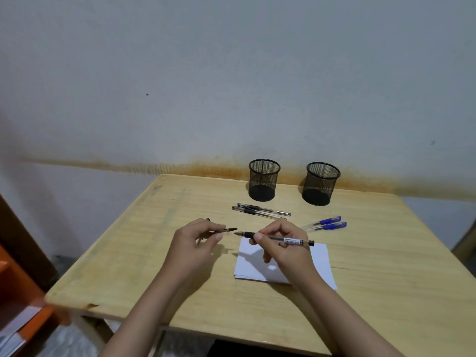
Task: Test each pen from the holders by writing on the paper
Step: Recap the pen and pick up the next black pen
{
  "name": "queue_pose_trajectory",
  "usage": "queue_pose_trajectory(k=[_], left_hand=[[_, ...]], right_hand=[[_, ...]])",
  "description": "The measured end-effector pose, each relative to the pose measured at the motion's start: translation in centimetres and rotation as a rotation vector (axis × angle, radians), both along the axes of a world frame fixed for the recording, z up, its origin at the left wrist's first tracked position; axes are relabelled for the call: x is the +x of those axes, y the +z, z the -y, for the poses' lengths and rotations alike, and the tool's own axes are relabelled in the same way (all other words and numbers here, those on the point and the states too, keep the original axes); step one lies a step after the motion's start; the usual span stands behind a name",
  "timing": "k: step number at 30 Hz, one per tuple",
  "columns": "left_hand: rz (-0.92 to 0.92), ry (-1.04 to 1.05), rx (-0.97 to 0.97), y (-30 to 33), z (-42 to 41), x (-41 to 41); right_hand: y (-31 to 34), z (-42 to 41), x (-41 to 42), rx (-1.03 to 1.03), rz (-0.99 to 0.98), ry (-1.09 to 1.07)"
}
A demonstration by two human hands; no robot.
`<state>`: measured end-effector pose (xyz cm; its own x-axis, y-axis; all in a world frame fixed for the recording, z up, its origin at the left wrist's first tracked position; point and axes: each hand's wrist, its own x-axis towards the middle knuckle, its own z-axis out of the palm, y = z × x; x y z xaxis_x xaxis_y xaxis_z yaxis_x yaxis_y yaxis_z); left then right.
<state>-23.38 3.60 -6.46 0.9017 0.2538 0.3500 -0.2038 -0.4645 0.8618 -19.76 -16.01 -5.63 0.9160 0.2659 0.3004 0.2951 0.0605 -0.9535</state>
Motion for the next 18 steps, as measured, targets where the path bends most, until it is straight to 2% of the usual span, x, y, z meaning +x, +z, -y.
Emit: queue_pose_trajectory(k=[9, 15, 18], left_hand=[[0.068, -0.136, 0.057, 0.6, 3.5, -0.2], [0.137, -0.227, -0.016, 1.0, 5.5, 0.0], [0.151, -0.308, -0.049, 1.4, 7.0, 0.3]], right_hand=[[-0.2, 1.8, -0.9, -0.050, 0.000, -0.057], [0.3, 3.6, -2.6, -0.009, 0.071, -0.116], [1.2, 5.8, -3.1, -0.057, 0.089, -0.090]])
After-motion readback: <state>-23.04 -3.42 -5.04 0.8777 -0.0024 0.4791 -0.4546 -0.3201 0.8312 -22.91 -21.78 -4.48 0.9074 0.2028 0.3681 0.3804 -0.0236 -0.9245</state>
